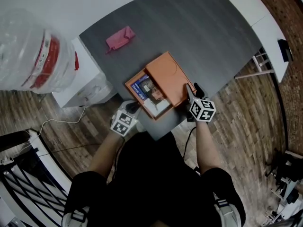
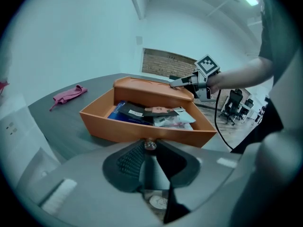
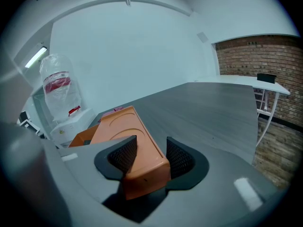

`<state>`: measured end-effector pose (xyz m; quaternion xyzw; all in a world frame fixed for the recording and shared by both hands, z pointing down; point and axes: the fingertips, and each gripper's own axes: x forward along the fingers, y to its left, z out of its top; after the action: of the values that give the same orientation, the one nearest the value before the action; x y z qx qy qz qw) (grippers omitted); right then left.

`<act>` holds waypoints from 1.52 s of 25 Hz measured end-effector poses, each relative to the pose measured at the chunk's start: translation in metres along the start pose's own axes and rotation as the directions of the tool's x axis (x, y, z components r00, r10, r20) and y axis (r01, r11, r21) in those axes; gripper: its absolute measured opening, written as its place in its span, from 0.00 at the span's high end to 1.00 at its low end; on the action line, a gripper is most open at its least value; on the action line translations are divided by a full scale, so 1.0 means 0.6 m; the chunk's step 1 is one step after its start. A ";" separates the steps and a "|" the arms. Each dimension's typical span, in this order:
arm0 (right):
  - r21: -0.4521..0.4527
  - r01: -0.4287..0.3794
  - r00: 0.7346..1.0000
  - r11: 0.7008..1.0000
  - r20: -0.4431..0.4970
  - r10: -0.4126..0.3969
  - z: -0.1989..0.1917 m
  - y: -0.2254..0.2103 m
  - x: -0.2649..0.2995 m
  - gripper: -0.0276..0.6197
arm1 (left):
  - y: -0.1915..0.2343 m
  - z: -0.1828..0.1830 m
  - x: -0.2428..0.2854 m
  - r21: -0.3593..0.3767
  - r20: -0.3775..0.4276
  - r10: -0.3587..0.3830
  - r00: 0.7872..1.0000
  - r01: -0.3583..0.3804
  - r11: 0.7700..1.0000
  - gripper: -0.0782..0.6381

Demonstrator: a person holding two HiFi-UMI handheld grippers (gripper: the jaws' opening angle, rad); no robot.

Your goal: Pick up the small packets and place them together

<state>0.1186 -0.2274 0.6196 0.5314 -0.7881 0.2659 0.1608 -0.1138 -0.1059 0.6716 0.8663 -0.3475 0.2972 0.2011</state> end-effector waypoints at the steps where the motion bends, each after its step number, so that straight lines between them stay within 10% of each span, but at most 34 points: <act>1: 0.001 0.002 1.000 1.000 0.001 -0.002 0.000 -0.001 0.000 0.68 | 0.000 0.000 0.001 0.000 0.002 0.002 1.000 -0.002 1.000 0.79; 38: -0.018 0.019 1.000 1.000 -0.016 -0.019 0.003 -0.004 0.003 0.62 | -0.008 -0.020 -0.013 -0.057 0.014 0.016 1.000 -0.015 0.998 0.68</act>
<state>0.1204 -0.2306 0.6200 0.5352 -0.7840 0.2615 0.1746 -0.1193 -0.0924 0.6746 0.8597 -0.3639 0.2825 0.2207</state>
